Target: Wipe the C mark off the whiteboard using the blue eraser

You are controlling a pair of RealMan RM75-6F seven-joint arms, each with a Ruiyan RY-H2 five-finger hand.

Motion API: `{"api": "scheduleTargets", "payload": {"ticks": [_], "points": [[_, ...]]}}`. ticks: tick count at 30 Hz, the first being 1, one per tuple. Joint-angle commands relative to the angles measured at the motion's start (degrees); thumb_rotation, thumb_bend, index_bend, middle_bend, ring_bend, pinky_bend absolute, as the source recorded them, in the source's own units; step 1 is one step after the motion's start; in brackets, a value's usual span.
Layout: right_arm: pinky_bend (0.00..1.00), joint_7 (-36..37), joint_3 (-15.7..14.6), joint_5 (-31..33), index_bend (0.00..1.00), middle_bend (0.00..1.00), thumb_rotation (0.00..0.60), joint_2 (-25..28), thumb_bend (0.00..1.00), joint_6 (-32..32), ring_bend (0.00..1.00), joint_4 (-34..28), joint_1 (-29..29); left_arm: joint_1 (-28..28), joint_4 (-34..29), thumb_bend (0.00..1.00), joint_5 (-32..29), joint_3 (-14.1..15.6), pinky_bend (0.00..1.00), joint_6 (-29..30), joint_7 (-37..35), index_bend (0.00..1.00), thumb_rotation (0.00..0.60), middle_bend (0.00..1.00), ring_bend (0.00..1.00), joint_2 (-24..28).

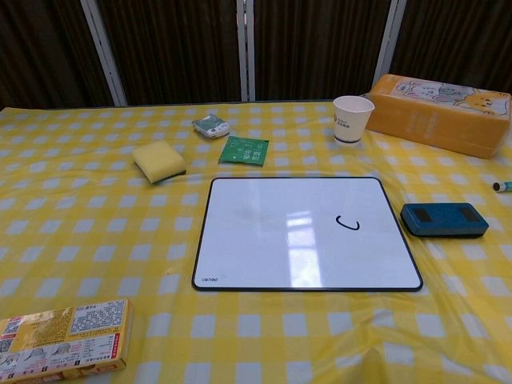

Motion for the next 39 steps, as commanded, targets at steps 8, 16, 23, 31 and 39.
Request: {"api": "scheduleTargets", "payload": {"ticks": [8,16,23,31,39], "points": [[0.0,0.3,-0.3,0.2,0.01,0.0,0.6,0.2,0.11,-0.7,0.0,0.2,0.0,0.0,-0.5,0.15,0.4,0.0,0.0,0.2,-0.1,0.0,0.6,0.0,0.0,0.2],[0.0,0.3,-0.2,0.1,0.01,0.0,0.6,0.2,0.11,-1.0,0.0,-0.2,0.2,-0.1,-0.2,0.15,0.5,-0.1,0.0,0.3,-0.5,0.0,0.6,0.0,0.0,0.2],[0.0,0.6,-0.5,0.3,0.03,0.0,0.6,0.2,0.11,-1.9,0.0,0.0,0.3,0.0,-0.5,0.15,0.8,0.0,0.0,0.7,0.0,0.0,0.6,0.0,0.0,0.2],[0.01,-3.1,1.3,3.4,0.17,0.07,0.6,1.2,0.11,-11.8,0.0,-5.3,6.2,0.0,-0.7,0.15,0.8,-0.4,0.0,1.2,0.5,0.0,0.6,0.0,0.0,0.1],[0.05,-10.7,3.4,10.7,0.23,0.1,0.6,-0.9,0.13,-22.5,0.0,-8.4,12.5,0.0,-0.3,0.15,0.6,-0.5,0.0,1.1,-0.2,0.0,0.6,0.0,0.0,0.3]]}}
